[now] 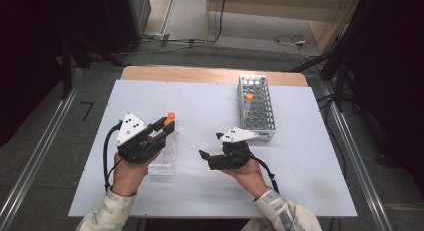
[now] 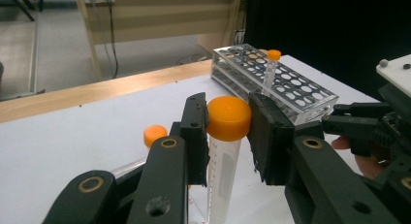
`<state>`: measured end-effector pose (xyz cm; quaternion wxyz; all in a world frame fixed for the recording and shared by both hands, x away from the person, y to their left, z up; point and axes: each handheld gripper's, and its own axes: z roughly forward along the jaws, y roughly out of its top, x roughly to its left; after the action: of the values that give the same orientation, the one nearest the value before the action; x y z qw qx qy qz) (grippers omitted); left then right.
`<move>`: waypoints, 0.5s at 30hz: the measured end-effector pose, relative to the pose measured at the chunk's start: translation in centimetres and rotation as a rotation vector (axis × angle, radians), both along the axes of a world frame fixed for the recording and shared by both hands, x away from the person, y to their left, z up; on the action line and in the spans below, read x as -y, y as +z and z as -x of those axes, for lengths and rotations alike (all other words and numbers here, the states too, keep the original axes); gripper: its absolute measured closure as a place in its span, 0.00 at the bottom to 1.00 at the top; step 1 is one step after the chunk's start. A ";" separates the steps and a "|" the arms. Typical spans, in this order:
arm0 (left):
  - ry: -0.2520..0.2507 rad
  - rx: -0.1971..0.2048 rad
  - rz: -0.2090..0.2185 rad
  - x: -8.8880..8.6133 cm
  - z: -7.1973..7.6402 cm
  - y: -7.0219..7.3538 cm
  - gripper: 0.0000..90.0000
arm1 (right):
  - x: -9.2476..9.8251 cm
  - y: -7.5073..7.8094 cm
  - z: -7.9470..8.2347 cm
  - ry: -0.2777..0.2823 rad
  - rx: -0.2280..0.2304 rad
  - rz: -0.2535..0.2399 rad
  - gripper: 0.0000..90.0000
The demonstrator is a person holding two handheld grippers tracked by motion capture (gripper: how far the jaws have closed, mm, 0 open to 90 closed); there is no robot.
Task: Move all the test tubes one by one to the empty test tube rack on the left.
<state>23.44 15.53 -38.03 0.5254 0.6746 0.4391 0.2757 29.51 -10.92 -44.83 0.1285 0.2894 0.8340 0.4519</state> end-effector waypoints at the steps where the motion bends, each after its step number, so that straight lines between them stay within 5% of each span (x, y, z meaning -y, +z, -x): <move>1: 0.004 0.001 -0.003 -0.1 0.0 0.0 0.79 | 0.0 0.0 0.0 0.001 0.000 0.001 0.18; 15: 0.054 -0.012 -0.022 -0.6 0.0 -1.6 0.79 | 0.1 -0.1 0.0 -0.002 0.003 0.006 0.19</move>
<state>23.47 16.12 -39.58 0.5078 0.6699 0.4571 0.2905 29.49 -11.00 -44.91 0.1311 0.2892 0.8348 0.4497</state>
